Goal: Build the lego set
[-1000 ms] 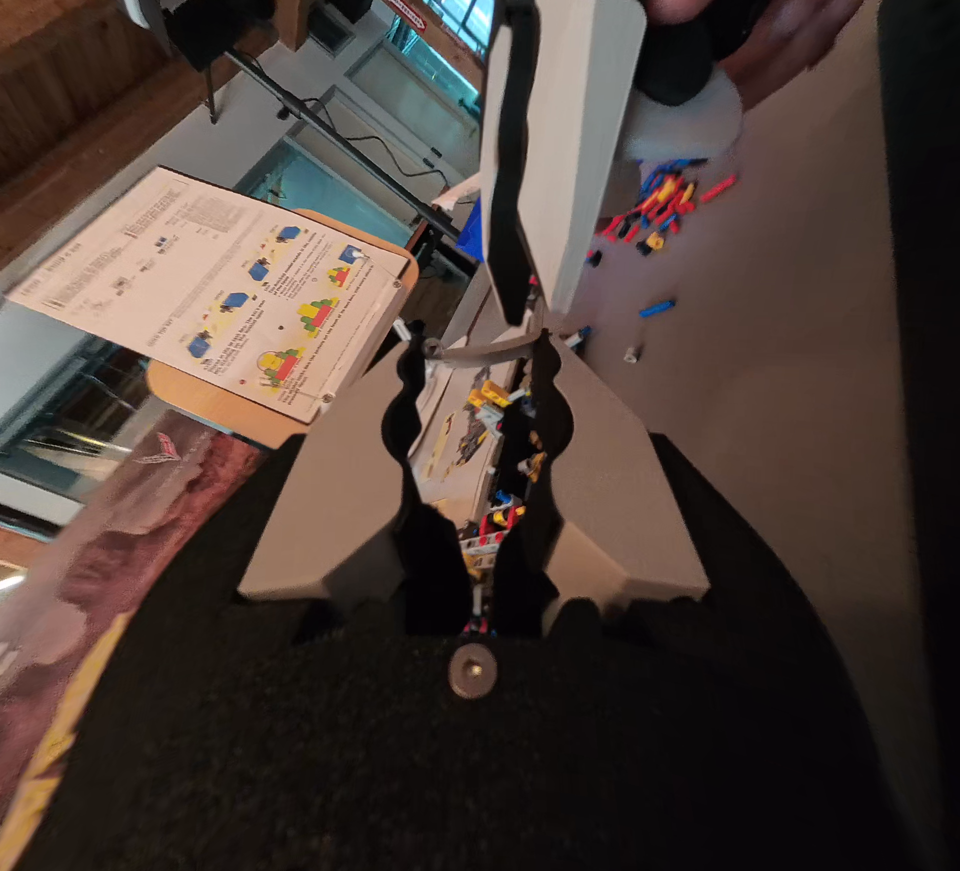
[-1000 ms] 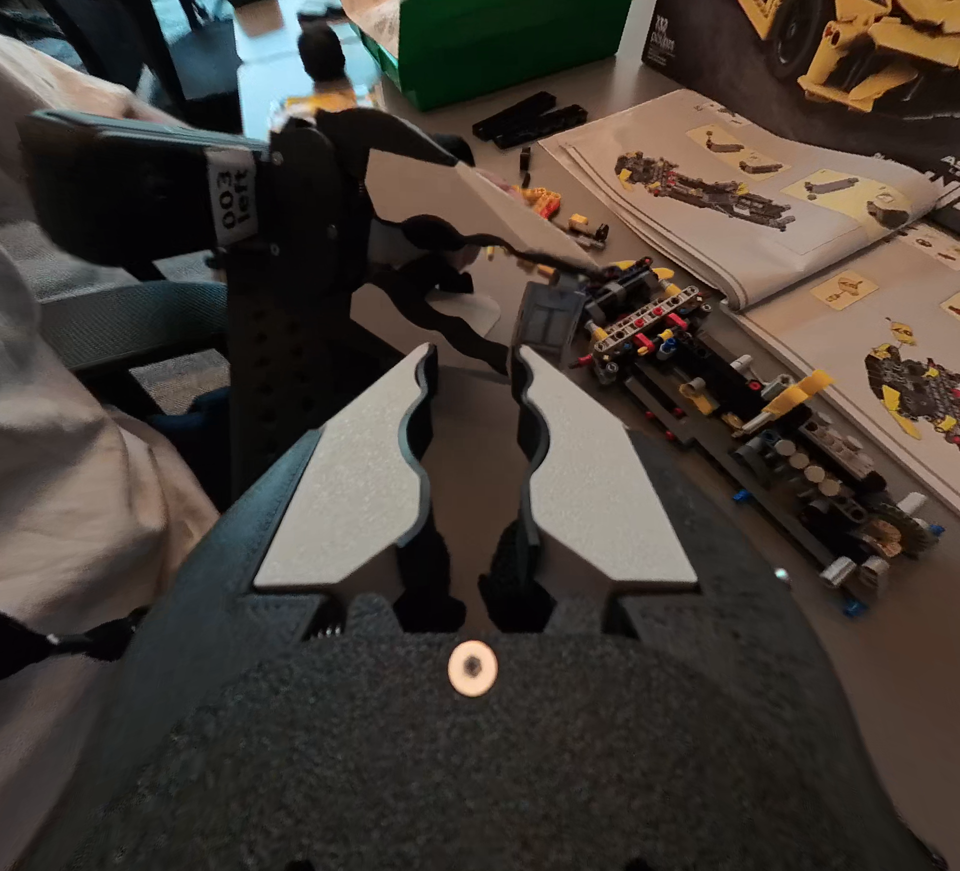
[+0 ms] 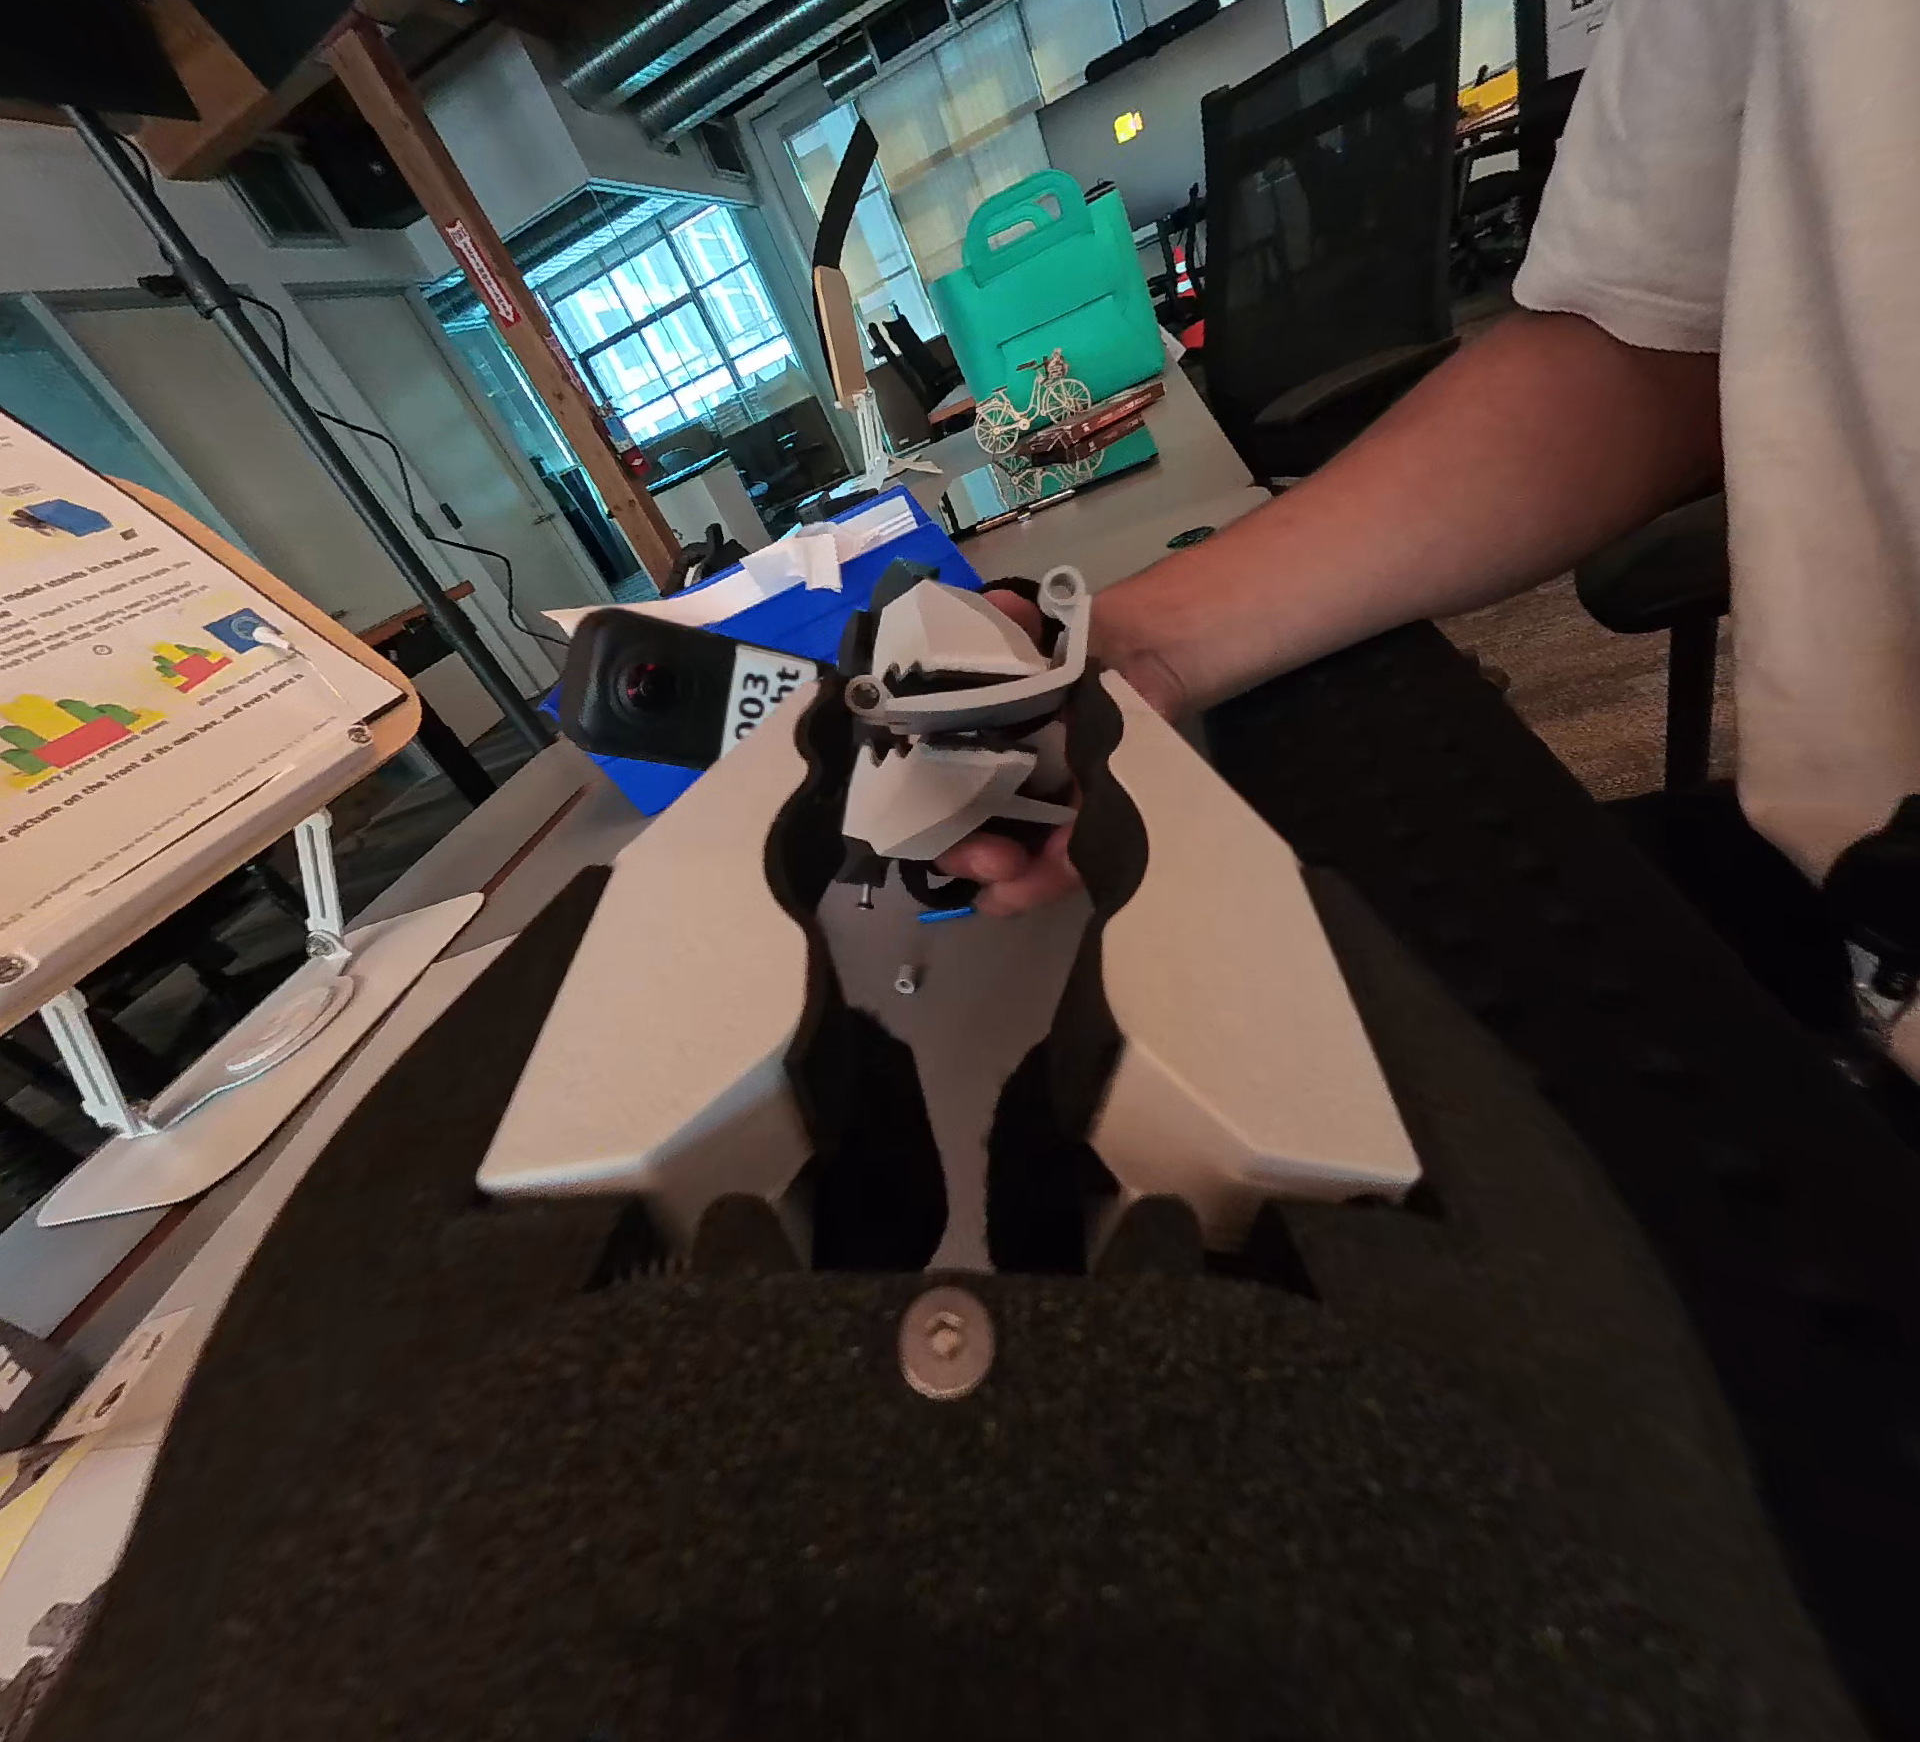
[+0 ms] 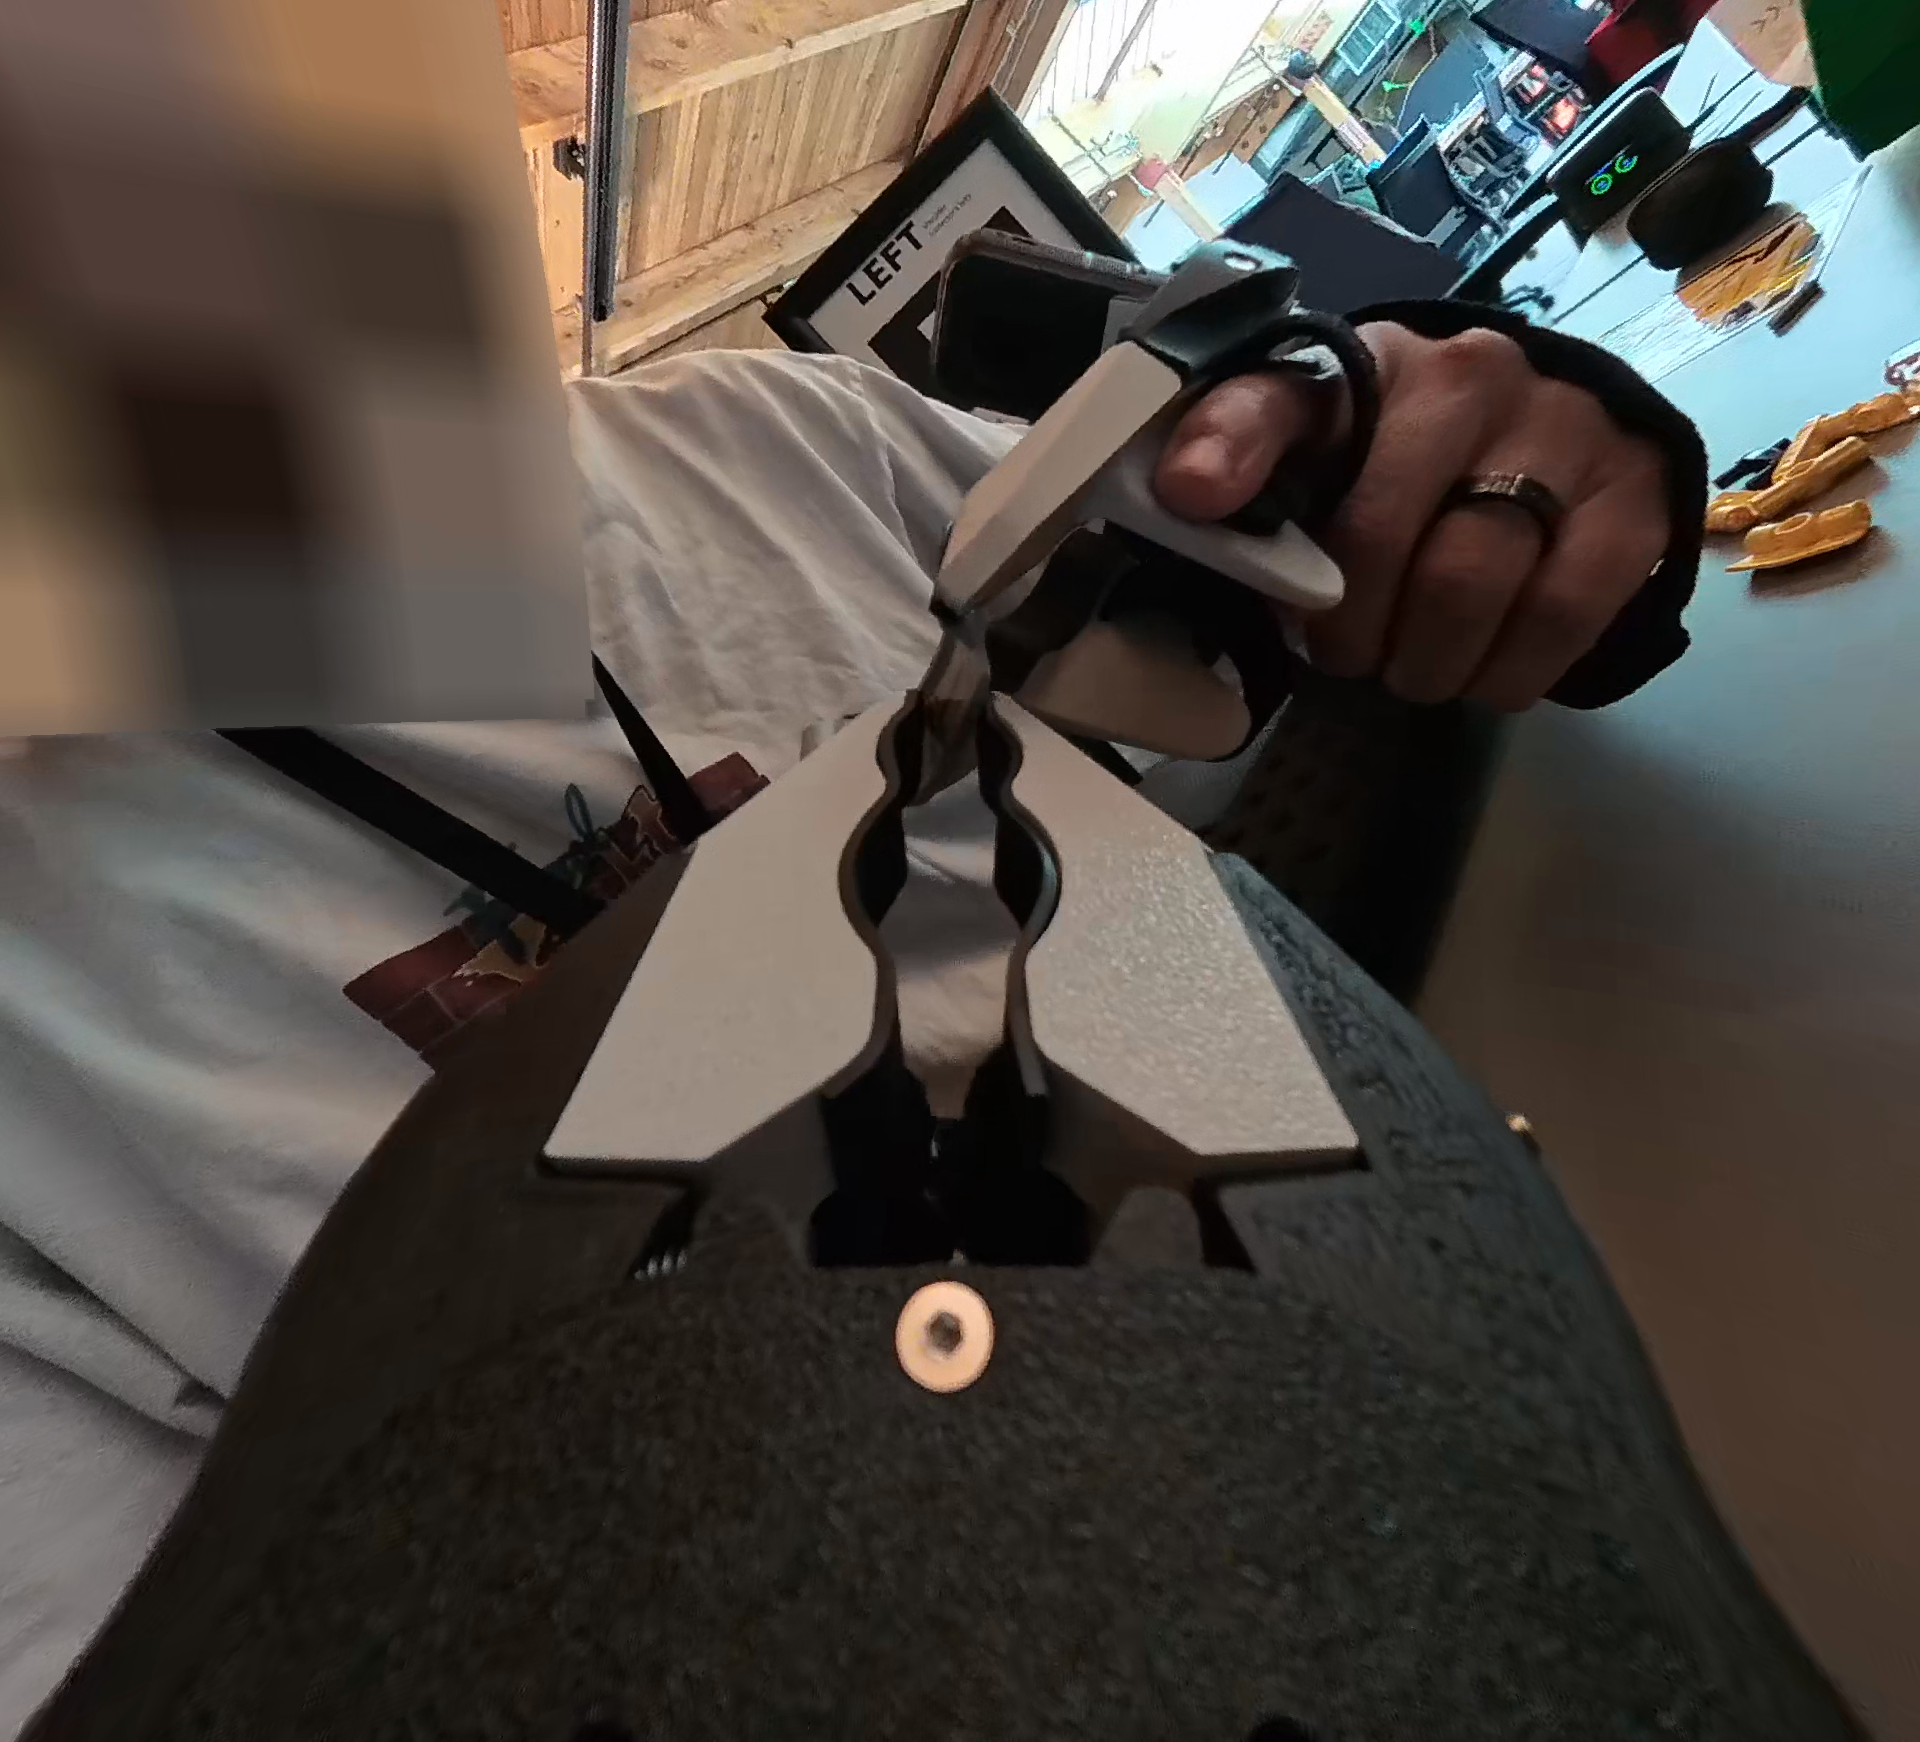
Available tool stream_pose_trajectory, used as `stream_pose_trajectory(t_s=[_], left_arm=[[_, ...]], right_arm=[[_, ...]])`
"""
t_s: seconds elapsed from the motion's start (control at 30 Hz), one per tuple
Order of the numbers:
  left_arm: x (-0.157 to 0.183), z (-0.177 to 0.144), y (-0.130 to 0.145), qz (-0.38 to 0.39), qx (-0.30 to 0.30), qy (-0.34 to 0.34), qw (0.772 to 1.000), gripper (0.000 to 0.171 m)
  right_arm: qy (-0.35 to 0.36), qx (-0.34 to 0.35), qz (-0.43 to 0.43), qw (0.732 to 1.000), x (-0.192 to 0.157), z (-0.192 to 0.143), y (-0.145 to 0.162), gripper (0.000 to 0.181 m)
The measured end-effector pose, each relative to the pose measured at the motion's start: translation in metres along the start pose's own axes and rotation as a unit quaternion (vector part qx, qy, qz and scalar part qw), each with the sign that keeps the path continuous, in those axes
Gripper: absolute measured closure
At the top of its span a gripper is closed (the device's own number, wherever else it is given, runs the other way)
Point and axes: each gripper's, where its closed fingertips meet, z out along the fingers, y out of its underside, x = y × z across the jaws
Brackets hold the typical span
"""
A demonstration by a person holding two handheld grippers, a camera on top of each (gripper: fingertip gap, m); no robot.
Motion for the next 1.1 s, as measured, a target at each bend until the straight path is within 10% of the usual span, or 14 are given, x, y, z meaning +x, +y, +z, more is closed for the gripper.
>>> stream_pose_trajectory(t_s=[0.03,0.47,1.1], left_arm=[[-0.001,0.000,0.000,0.000,0.000,-0.003,1.000,0.133],[-0.010,0.002,0.007,0.122,-0.039,-0.075,0.989,0.133],[-0.020,-0.003,0.014,0.104,-0.062,-0.091,0.989,0.133]], right_arm=[[-0.002,0.007,0.002,1.000,0.000,-0.001,-0.002,0.173],[-0.018,0.060,0.043,0.997,0.005,-0.007,-0.015,0.181],[0.041,0.047,0.015,0.998,0.014,-0.017,-0.012,0.175]])
